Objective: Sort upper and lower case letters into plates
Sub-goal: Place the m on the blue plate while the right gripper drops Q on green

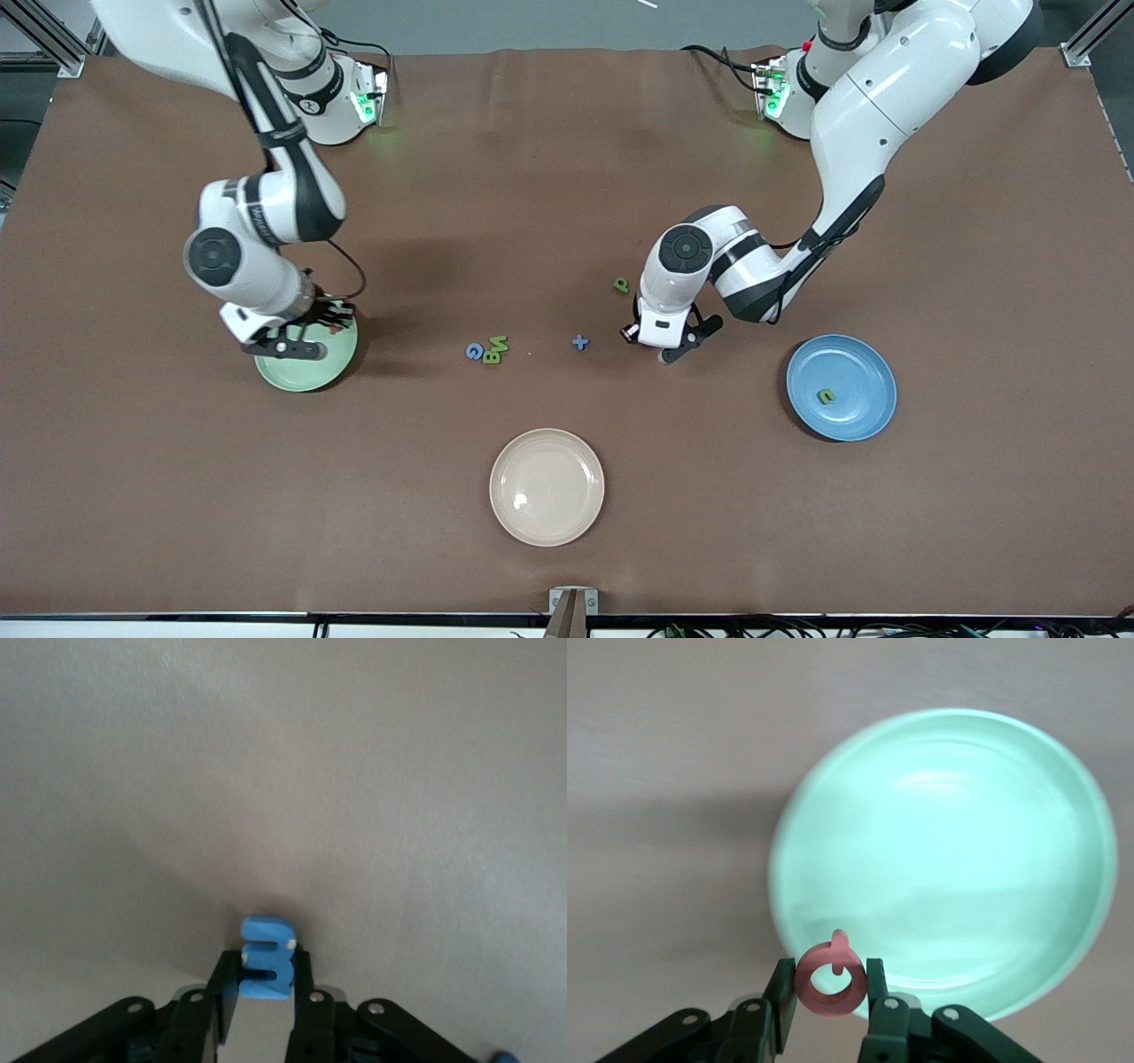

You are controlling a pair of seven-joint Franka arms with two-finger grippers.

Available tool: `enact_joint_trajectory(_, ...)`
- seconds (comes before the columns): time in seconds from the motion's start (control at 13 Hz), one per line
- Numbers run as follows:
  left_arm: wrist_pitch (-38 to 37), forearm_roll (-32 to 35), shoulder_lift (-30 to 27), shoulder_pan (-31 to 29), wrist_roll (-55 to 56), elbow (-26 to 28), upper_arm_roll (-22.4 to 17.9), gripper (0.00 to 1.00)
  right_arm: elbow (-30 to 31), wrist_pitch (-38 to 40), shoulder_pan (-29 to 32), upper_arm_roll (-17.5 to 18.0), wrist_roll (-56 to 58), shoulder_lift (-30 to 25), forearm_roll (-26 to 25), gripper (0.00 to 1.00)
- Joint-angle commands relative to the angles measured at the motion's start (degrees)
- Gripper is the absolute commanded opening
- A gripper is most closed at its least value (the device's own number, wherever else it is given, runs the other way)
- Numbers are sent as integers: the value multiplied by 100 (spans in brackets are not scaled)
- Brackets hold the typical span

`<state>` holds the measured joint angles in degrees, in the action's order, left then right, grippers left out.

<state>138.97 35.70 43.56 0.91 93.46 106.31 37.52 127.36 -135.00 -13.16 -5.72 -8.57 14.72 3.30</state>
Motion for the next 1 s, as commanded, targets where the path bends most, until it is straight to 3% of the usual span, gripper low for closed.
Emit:
enact_joint_trajectory(0.0,-107,-64,56,67,40,-189,-96,19,622,-516,471,123,557,-189,-31,0)
enact_joint_trajectory(0.15,-325,-55,-13,-12,40,-285,-96,2,799,-966,586,132,664,-76,-22,0)
enact_joint_trajectory(0.38,-1466,6,-146,-187,-135,-1057,-96,1,790,-1011,578,132,664,153,-22,2)
enact_joint_trajectory(0.54,-1706,24,-154,-607,-581,-1427,-87,1,773,-1020,569,141,655,267,-4,5)
enact_joint_trajectory(0.61,-1724,24,-198,-880,-949,-1429,-87,1,755,-1020,569,141,655,285,4,15)
enact_joint_trajectory(0.69,-1724,-2,-233,-1222,-1405,-1420,-44,1,746,-1011,569,141,646,320,4,50)
enact_joint_trajectory(0.77,-1733,-11,-286,-1460,-1679,-1376,-35,1,729,-1011,569,141,629,321,39,99)
enact_joint_trajectory(0.92,-1733,-20,-347,-1882,-2216,-1184,-26,4,554,-836,552,141,576,286,48,100)
